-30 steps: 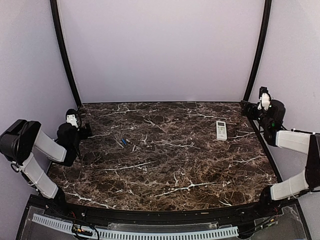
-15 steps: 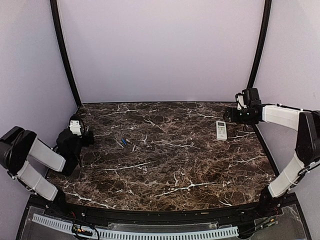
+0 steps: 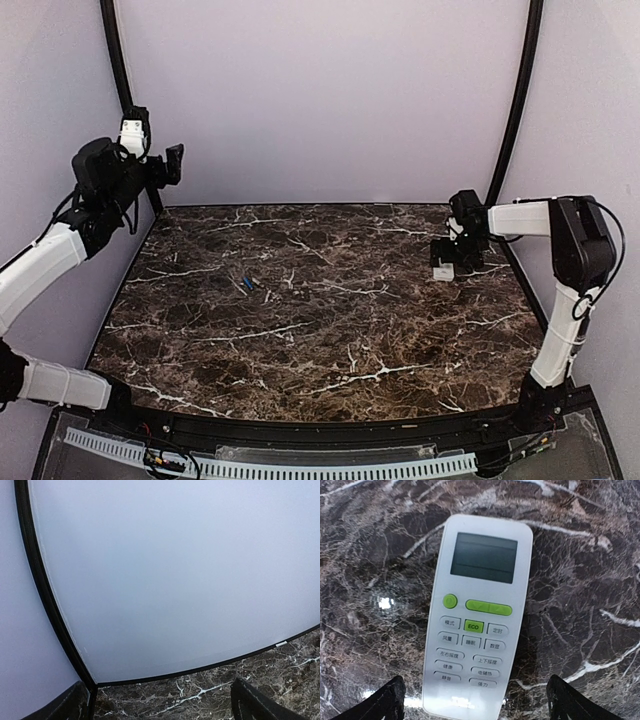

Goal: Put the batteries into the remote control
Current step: Pick up the remote control from the center of the board.

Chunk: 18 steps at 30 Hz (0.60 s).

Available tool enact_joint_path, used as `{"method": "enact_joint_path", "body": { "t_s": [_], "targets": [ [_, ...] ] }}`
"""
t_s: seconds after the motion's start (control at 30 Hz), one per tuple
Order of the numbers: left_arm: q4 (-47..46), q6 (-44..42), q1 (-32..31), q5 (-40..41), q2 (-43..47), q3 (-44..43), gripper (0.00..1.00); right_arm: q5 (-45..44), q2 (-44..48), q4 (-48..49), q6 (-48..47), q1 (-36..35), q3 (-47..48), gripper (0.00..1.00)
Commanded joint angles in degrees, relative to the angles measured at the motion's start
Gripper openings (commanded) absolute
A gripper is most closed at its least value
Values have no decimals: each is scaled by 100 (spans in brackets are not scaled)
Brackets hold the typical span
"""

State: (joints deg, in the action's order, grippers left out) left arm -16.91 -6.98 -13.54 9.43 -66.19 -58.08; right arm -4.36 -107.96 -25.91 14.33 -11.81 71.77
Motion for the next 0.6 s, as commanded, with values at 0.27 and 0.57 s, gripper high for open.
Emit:
{"method": "enact_joint_path", "body": {
  "t_s": [0.27,0.57],
  "targets": [
    [3971,-596,-363,517,-553,-1425,99,-126,-654,-477,35,-67,446,79],
    [2440,132,-365,-1112,524,-140,99,72,-839,-709,-137,-74,695,37]
  ]
}}
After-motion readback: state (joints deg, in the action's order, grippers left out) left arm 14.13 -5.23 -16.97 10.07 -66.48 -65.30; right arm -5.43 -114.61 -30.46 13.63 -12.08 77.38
